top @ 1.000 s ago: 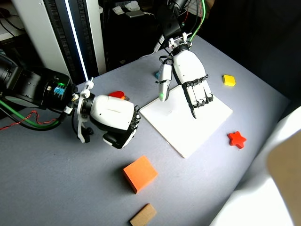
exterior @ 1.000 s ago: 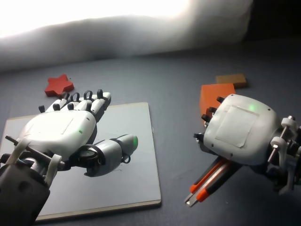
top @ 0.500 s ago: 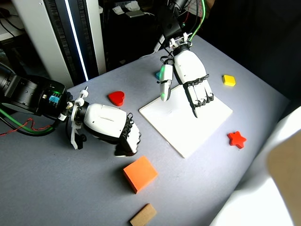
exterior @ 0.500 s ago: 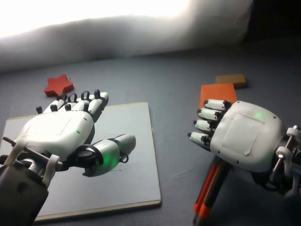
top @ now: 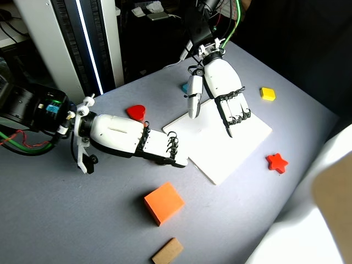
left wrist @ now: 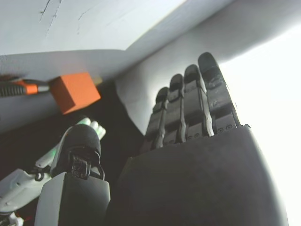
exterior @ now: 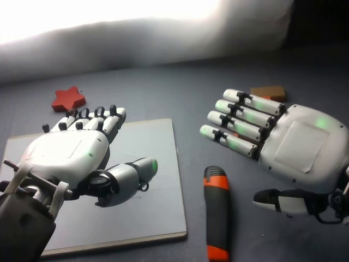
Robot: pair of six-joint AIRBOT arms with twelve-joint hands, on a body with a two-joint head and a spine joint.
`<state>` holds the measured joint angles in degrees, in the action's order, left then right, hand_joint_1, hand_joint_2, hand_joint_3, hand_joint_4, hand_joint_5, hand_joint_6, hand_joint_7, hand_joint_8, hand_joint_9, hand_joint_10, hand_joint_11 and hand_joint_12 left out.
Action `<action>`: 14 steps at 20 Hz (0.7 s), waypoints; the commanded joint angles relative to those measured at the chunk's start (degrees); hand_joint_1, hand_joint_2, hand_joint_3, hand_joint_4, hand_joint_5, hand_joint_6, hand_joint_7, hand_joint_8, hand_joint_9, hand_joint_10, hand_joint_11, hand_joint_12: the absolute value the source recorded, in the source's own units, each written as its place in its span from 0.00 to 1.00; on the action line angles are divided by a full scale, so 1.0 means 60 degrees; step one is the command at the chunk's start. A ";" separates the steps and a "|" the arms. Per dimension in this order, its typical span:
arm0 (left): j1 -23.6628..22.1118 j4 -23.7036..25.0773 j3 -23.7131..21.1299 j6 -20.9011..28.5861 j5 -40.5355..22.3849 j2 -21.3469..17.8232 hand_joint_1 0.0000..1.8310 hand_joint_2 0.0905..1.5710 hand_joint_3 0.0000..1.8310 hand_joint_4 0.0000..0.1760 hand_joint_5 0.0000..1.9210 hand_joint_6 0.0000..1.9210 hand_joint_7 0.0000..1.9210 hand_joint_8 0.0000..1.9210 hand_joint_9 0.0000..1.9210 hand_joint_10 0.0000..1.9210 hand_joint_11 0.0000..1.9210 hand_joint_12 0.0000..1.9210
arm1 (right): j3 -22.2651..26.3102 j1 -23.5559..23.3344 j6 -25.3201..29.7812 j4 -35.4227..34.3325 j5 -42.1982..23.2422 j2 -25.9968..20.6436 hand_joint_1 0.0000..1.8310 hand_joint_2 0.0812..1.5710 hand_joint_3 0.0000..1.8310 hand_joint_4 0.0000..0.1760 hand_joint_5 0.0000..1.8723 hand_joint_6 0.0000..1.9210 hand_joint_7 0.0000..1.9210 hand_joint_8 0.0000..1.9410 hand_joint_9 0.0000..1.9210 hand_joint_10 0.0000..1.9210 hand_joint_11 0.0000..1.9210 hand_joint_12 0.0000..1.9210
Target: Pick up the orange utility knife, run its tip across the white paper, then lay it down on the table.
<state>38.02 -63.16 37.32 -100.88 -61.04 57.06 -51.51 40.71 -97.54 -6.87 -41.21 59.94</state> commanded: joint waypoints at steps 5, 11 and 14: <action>-0.0153 0.0816 -0.0018 -0.0138 -0.0630 -0.0011 0.00 0.80 0.00 0.00 0.05 0.01 0.09 0.01 0.10 0.01 0.00 0.38 | 0.0952 -0.0352 0.0315 0.0193 -0.1354 -0.0973 0.00 0.72 0.01 0.00 0.06 0.01 0.10 0.01 0.07 0.02 0.00 0.13; -0.0567 0.1154 -0.0141 -0.0063 -0.0527 -0.0116 0.16 0.83 0.00 0.00 0.40 0.26 0.37 0.58 0.30 0.76 0.14 0.96 | 0.2098 -0.0922 0.0742 -0.0619 -0.0033 -0.2603 0.05 0.85 0.01 0.00 0.39 0.52 0.43 0.60 0.34 0.78 0.19 0.97; -0.0684 0.1161 -0.0309 -0.0108 -0.0527 -0.0120 0.15 0.86 0.00 0.00 0.40 0.59 0.42 0.80 0.39 0.90 0.30 1.00 | 0.2267 -0.1089 0.1215 -0.0765 0.0557 -0.3071 0.02 0.91 0.01 0.00 0.44 0.83 0.54 0.84 0.50 0.97 0.45 1.00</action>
<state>34.50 -59.94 35.40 -101.51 -59.99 56.80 -37.91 34.41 -89.23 -12.43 -31.42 40.93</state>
